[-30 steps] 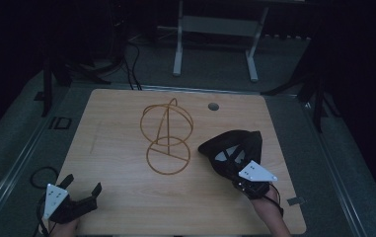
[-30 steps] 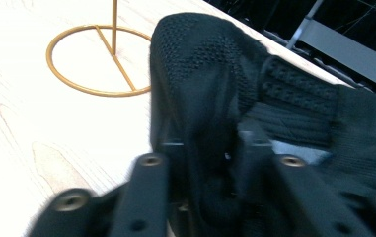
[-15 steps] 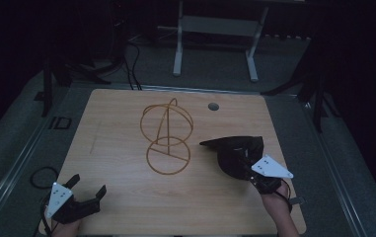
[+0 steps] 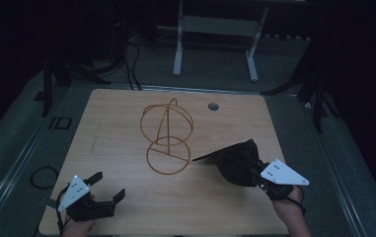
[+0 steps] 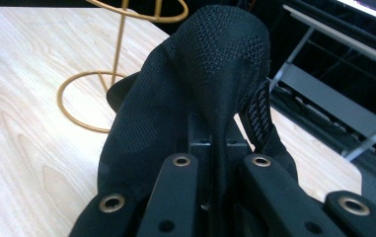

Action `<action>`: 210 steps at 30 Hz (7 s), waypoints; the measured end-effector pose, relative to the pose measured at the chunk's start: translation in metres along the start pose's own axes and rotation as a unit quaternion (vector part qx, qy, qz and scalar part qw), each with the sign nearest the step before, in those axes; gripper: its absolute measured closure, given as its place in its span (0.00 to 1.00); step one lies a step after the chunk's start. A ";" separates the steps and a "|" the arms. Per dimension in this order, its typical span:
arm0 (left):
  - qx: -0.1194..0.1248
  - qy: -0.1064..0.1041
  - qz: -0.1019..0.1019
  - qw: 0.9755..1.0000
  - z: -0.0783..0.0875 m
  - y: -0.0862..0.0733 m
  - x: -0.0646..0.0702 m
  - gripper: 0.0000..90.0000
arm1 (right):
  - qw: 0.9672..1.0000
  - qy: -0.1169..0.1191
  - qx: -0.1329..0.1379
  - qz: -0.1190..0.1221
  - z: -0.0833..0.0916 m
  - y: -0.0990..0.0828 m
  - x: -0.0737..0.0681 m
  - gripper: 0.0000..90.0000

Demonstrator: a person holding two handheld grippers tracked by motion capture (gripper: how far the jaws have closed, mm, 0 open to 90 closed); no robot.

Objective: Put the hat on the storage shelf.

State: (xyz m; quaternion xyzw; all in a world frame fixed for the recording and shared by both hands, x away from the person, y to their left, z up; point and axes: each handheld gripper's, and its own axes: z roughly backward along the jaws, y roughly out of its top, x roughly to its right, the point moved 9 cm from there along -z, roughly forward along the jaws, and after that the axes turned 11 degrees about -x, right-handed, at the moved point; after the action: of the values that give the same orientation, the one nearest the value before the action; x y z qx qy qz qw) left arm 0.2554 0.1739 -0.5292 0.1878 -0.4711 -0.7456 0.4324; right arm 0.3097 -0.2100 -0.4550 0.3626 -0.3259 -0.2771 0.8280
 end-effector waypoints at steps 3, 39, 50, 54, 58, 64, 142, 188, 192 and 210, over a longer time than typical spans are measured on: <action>-0.013 -0.022 -0.013 1.000 -0.002 0.014 0.017 0.01 | 1.000 0.005 0.011 0.006 0.009 0.006 -0.003 0.98; -0.041 -0.183 -0.202 0.961 -0.062 0.129 0.167 0.26 | 0.994 0.082 0.042 0.060 0.035 0.027 -0.051 0.98; -0.067 -0.226 -0.226 0.945 -0.079 0.133 0.184 0.60 | 0.991 0.102 0.039 0.081 0.033 0.032 -0.062 0.98; -0.068 -0.229 -0.229 0.944 -0.081 0.135 0.188 0.65 | 0.990 0.104 0.040 0.085 0.033 0.033 -0.063 0.98; -0.074 -0.248 -0.239 0.936 -0.081 0.134 0.194 0.83 | 0.990 0.106 0.041 0.086 0.034 0.034 -0.063 0.98; -0.075 -0.266 -0.238 0.931 -0.082 0.133 0.199 0.96 | 0.990 0.107 0.043 0.085 0.035 0.035 -0.062 0.98; 0.008 -0.257 -0.181 0.949 -0.059 0.158 0.189 0.58 | 0.993 0.060 0.097 -0.042 0.065 0.030 -0.007 0.99; -0.005 0.060 0.003 0.998 -0.026 -0.005 -0.033 0.05 | 0.995 0.005 0.098 -0.008 0.011 0.134 0.075 0.99; -0.012 0.075 0.012 0.997 -0.023 -0.018 -0.044 0.05 | 0.995 0.009 0.096 0.009 0.003 0.152 0.069 0.98; -0.008 0.089 0.026 0.996 -0.014 -0.028 -0.059 0.05 | 0.992 0.065 0.059 0.094 -0.042 0.206 0.001 0.98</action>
State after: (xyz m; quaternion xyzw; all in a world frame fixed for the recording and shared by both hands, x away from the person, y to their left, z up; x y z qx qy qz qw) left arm 0.2846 0.2198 -0.5679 0.2373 -0.4300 -0.7179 0.4934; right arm 0.3873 -0.0723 -0.3157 0.3956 -0.3199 -0.1542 0.8470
